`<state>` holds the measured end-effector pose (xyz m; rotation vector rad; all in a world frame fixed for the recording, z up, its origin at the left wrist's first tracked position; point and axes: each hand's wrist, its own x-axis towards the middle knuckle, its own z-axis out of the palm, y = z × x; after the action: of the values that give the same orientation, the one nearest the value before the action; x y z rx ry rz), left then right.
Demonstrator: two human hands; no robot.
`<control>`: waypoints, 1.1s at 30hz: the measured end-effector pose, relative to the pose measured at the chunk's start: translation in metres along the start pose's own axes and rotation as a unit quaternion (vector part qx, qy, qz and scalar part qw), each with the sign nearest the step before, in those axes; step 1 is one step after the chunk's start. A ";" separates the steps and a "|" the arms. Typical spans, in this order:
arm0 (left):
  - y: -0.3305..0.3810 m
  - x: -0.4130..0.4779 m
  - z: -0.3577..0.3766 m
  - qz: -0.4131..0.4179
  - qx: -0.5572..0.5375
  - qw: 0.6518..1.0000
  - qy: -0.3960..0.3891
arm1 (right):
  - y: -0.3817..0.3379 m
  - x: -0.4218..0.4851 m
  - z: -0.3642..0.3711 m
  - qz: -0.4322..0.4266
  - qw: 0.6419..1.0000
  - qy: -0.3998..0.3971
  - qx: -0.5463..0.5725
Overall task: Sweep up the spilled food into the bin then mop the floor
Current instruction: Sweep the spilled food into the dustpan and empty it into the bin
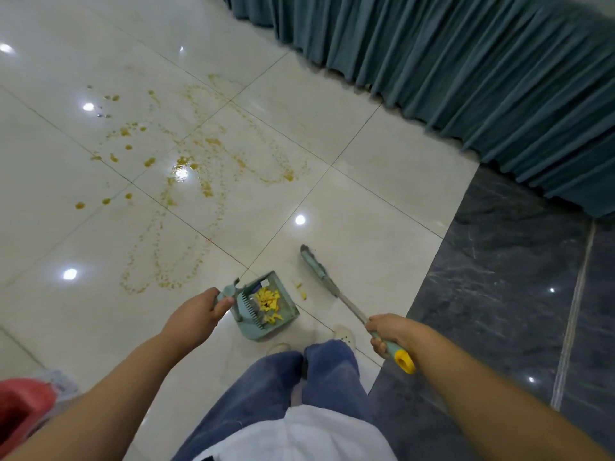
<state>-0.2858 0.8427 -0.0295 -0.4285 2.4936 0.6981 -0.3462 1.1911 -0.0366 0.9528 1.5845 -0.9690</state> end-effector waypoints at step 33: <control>0.008 -0.060 0.049 -0.137 -0.089 0.984 0.076 | -0.012 0.001 0.005 0.056 0.990 -0.124 -0.045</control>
<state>-0.2212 0.8860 -0.0293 -0.9037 2.4521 0.8023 -0.3554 1.1827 -0.0371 0.8161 1.3414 -0.8925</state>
